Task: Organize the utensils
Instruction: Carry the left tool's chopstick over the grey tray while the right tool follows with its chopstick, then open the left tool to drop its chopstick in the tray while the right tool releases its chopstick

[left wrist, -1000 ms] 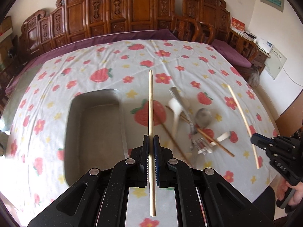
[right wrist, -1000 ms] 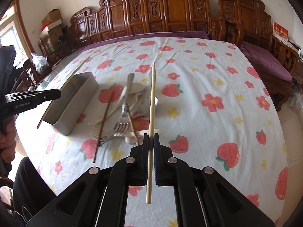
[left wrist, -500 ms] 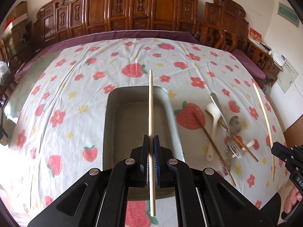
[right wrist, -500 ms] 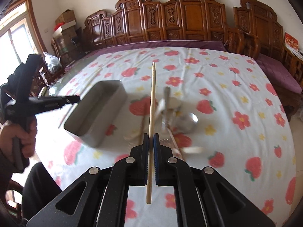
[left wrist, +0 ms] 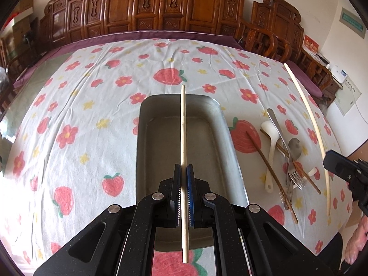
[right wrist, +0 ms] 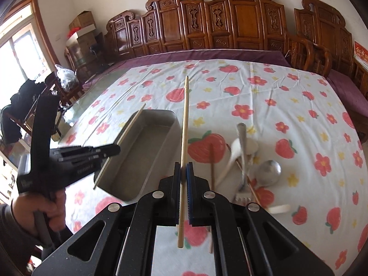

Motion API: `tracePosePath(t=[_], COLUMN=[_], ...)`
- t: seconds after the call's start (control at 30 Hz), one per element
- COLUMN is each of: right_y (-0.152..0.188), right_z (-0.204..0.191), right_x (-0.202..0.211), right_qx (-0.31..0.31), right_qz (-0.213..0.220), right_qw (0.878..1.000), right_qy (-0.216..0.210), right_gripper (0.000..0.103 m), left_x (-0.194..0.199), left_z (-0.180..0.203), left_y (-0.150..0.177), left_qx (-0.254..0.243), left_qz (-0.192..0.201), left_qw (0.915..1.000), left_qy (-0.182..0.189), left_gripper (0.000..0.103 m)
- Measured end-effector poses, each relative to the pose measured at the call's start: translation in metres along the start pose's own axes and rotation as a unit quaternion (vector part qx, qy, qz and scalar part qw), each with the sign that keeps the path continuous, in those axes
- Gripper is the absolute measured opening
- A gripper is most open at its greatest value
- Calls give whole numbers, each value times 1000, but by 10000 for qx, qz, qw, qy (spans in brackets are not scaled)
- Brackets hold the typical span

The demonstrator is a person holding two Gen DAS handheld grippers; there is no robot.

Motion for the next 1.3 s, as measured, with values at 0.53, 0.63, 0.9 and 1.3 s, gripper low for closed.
tracePosePath(t=[0.53, 0.63, 0.9, 1.3], right_y=[-8, -8, -5, 1], right_z=[-47, -51, -51, -48], right_x=[-65, -81, -111, -81], right_qx=[176, 96, -157, 62], right_qz=[-283, -365, -512, -365], right_qw=[9992, 9989, 9981, 9989], right_qy=[-227, -284, -304, -283], right_gripper=[6, 6, 6, 8], left_x=[31, 41, 54, 58], left_z=[-39, -47, -59, -56], left_y=[5, 6, 8, 14], left_qx=[255, 260, 148, 5], left_qz=[324, 467, 758, 850], left_qw=[9990, 9985, 9970, 9964], left_qy=[178, 139, -7, 15], left_gripper=[6, 6, 6, 6])
Point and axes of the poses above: each gripper's, at about its wrist camera, not at the fingertips, and x roughly against the way its jaws point, z to its right, y to its underside, the point moved 9 cm from there along -x, roughly the way its jaws point, and after that the axes turned 15 degrees about -y, right-handed, at the moved point
